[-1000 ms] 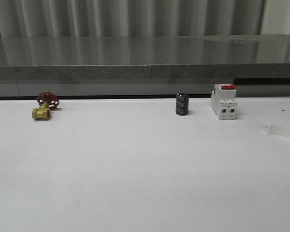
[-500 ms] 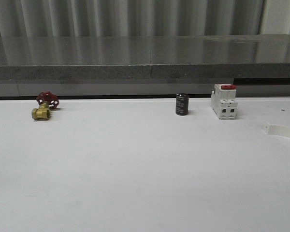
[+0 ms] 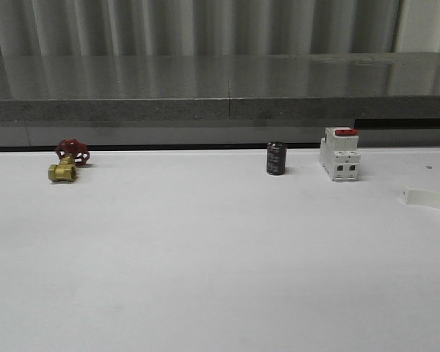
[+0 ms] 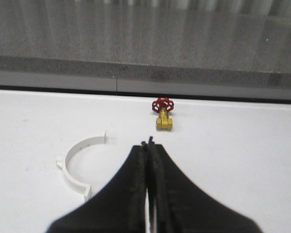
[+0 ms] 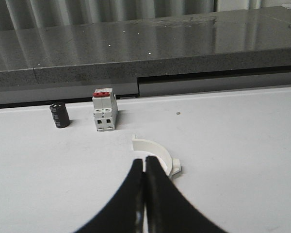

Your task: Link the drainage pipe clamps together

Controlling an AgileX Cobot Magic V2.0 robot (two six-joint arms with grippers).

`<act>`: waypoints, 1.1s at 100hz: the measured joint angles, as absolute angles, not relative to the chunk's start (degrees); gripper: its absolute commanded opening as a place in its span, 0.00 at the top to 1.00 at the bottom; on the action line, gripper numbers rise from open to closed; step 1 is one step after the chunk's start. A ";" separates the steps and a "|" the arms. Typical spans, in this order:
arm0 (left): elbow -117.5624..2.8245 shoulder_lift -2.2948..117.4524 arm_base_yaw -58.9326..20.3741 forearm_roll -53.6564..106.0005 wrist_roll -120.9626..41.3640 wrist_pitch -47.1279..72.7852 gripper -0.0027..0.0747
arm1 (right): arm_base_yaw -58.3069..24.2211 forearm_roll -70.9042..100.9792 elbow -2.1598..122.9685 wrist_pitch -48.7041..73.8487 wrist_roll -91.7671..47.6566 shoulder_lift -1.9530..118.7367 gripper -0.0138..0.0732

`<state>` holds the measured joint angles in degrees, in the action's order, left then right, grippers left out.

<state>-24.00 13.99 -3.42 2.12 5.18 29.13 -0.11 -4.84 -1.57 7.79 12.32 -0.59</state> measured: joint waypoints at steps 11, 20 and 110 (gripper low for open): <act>-30.58 19.29 -3.32 2.12 5.18 35.18 0.99 | -0.11 -4.84 -1.57 7.79 12.32 -0.59 0.92; -34.20 23.23 -3.32 2.12 5.18 39.07 0.99 | -0.11 -4.84 -1.57 7.79 12.32 -0.59 0.92; -36.42 32.19 -3.32 3.57 5.18 46.98 0.19 | -0.11 -4.84 -1.57 7.79 12.32 -0.59 0.92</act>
<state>-36.42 32.19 -3.32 3.57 5.18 46.98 -0.11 -4.84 -1.57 7.79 12.32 -0.59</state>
